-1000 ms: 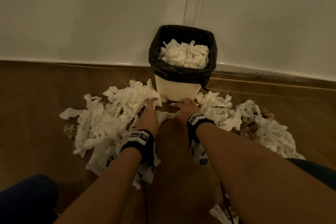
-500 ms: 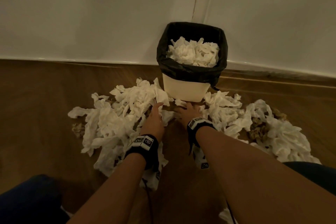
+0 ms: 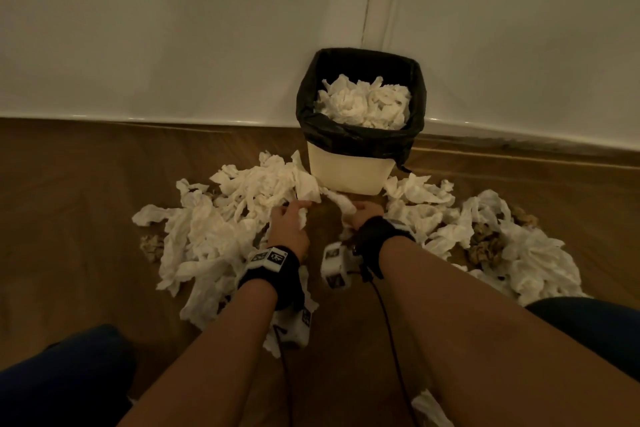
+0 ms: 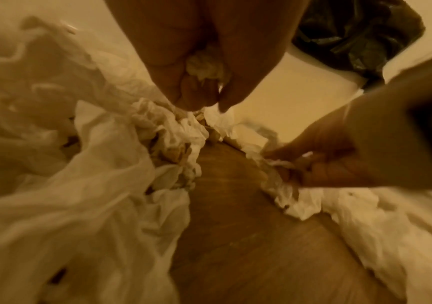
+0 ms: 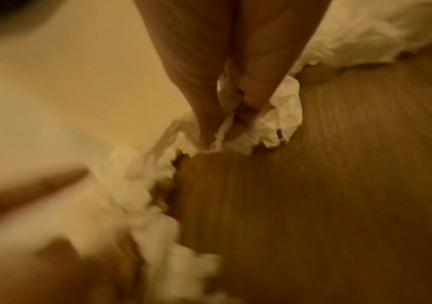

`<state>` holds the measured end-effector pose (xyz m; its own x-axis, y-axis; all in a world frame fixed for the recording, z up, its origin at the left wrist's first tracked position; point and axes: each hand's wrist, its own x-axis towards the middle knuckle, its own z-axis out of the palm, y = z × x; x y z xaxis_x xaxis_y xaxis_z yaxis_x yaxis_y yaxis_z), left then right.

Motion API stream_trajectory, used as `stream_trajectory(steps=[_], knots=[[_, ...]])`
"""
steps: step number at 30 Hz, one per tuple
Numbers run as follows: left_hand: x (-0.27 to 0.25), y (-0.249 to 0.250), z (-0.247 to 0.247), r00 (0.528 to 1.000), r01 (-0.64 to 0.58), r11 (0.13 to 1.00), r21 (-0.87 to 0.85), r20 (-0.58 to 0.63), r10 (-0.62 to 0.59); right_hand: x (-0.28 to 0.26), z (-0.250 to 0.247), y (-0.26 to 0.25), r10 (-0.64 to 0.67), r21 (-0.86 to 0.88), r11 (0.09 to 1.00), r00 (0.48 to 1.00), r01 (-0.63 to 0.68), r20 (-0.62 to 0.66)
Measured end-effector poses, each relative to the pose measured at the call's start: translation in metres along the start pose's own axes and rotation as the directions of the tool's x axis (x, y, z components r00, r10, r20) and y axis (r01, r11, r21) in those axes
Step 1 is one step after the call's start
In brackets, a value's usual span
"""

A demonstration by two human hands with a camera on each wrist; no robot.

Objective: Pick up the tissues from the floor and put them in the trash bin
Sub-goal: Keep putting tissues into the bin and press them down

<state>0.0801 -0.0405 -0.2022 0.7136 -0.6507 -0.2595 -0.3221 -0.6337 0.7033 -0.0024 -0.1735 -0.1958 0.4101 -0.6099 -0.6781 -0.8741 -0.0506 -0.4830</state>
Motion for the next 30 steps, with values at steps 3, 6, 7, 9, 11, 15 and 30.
stream_trajectory(steps=[3,6,7,9,11,15,30], knots=[[-0.001,0.007,-0.012,1.0,0.015,1.0,-0.011,0.016,-0.015,-0.028,-0.017,0.002,0.093,0.4,0.909,0.992,-0.118,0.08],[-0.006,0.021,-0.029,0.999,-0.039,0.999,-0.013,0.017,0.039,-0.052,-0.043,0.008,0.134,0.671,0.725,0.987,-0.157,0.085],[-0.007,0.026,-0.035,0.999,-0.05,0.999,-0.017,0.014,0.05,-0.061,-0.052,0.005,0.126,0.708,0.689,0.988,-0.152,0.091],[-0.012,0.039,-0.047,0.998,-0.051,0.997,-0.061,0.027,0.053,-0.079,-0.071,0.0,0.024,0.743,0.665,0.997,-0.076,0.08],[-0.02,0.055,-0.062,0.998,-0.067,0.995,-0.067,0.013,0.069,-0.099,-0.089,-0.008,-0.073,0.74,0.671,0.997,0.031,0.024],[-0.035,0.094,-0.086,0.986,-0.152,0.985,-0.085,-0.081,0.145,-0.142,-0.117,-0.029,-0.151,0.814,0.55,0.981,0.187,-0.123],[-0.068,0.189,-0.117,0.935,-0.353,0.854,-0.383,-0.11,0.337,-0.218,-0.187,-0.027,-0.387,0.89,0.242,0.88,0.386,-0.276]])
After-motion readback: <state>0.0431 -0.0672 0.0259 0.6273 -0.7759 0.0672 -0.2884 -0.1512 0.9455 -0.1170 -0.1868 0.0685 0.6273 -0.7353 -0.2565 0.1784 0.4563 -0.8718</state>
